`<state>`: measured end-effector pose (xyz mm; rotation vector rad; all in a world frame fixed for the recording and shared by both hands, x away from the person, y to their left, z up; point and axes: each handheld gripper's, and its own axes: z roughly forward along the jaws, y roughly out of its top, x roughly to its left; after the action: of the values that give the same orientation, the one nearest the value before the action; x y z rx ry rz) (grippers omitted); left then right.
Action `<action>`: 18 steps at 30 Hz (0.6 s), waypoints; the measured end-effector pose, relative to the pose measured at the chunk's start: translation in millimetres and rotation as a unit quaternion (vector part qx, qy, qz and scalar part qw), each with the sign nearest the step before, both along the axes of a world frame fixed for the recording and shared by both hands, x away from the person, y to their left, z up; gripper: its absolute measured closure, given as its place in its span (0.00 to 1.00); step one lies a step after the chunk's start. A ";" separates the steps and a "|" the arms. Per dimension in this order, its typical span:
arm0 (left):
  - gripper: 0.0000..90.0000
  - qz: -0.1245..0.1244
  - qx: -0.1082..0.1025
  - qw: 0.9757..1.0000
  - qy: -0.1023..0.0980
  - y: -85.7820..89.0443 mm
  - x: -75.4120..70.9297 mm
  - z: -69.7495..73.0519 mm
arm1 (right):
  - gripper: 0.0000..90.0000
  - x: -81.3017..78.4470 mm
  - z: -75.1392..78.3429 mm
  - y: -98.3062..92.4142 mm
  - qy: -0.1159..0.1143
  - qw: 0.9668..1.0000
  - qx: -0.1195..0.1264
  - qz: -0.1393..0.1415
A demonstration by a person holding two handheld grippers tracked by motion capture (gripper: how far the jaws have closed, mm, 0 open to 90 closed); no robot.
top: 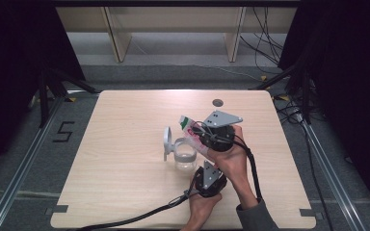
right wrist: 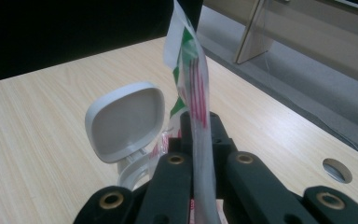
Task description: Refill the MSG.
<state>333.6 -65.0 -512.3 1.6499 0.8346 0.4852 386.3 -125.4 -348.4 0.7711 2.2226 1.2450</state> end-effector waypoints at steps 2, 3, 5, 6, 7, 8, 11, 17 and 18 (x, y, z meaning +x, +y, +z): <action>0.88 0.001 -0.002 1.000 0.000 -1.0 -0.1 -0.4 | 1.00 1.2 -0.9 0.6 -0.003 1.000 -0.005 0.005; 0.88 0.000 -0.002 1.000 0.000 -1.4 -0.1 -0.3 | 1.00 1.6 -1.1 0.7 -0.010 1.000 -0.008 0.002; 0.88 -0.001 -0.005 1.000 -0.002 -1.8 -0.2 -0.3 | 1.00 1.8 -0.7 1.4 -0.004 1.000 -0.010 0.007; 0.88 -0.002 -0.004 1.000 -0.002 -1.7 0.0 0.0 | 1.00 1.0 -0.6 1.8 0.004 1.000 -0.007 0.005; 0.88 -0.004 -0.004 1.000 -0.002 -1.6 0.4 0.4 | 1.00 2.0 -0.7 1.8 0.000 1.000 -0.008 0.010; 0.88 -0.005 -0.007 1.000 -0.003 -2.1 0.6 0.5 | 1.00 2.0 -0.6 1.9 -0.002 1.000 -0.007 0.010; 0.88 -0.005 -0.008 1.000 -0.002 -2.4 0.9 0.8 | 1.00 2.3 -0.1 3.0 -0.006 1.000 -0.012 0.010; 0.89 -0.002 -0.013 1.000 -0.002 -1.9 0.3 1.5 | 1.00 -0.4 -0.5 8.9 0.004 1.000 -0.015 0.015; 0.89 -0.003 -0.012 1.000 -0.003 -1.8 0.4 1.6 | 1.00 0.2 -0.3 8.4 -0.004 1.000 -0.020 0.016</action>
<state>334.0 -66.8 -510.7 1.6279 0.8290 0.4740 386.5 -116.9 -348.7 0.7167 2.2554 1.2134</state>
